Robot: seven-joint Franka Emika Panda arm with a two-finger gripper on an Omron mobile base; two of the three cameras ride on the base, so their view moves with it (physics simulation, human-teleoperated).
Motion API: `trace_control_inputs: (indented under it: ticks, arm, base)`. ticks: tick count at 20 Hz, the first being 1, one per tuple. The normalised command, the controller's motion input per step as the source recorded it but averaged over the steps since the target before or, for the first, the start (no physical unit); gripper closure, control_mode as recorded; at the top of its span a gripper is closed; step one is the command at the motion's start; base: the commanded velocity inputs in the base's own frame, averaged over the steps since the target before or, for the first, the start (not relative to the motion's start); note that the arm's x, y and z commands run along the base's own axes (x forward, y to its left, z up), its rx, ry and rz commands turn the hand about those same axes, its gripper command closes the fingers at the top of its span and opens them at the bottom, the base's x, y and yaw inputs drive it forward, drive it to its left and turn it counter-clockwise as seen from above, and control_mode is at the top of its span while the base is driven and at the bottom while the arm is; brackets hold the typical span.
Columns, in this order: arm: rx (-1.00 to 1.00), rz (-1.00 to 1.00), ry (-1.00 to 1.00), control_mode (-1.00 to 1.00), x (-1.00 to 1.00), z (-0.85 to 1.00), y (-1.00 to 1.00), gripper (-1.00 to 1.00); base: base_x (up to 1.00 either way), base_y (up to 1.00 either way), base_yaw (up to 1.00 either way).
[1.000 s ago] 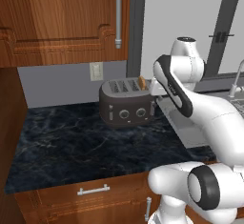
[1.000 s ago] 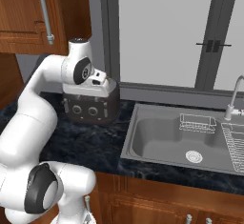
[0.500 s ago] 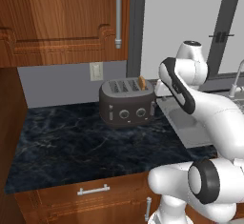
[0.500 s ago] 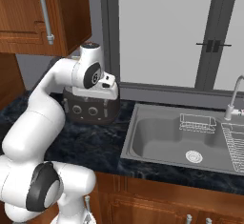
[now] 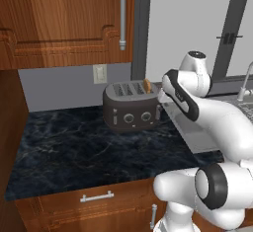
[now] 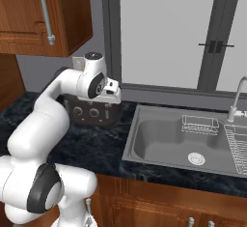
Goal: Start the toaster. Once the lever pops up, take the bread to the plate on the dining counter.
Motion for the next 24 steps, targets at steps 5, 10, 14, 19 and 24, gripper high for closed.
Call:
trace_control_inputs:
  ticks: [5, 10, 14, 19, 24]
  arm:
    - [0.01, 0.0, 0.0, -1.0, 0.41, -0.02, 0.0, -1.0]
    - [0.01, 0.0, 0.01, -1.0, 0.26, 0.0, 0.0, -1.0]
    - [0.0, 0.0, 0.02, -1.0, 0.17, 0.0, 0.0, -1.0]
    - [0.0, 0.0, -0.01, -1.0, 0.05, -0.02, 0.0, -1.0]
    - [0.0, 0.0, 0.0, -1.0, 0.22, 0.0, 0.0, -1.0]
  base:
    - [0.0, 0.0, 0.0]
    - [0.0, 0.0, 0.0]
    - [0.0, 0.0, 0.0]
    - [0.0, 0.0, 0.0]
    - [0.0, 0.0, 0.0]
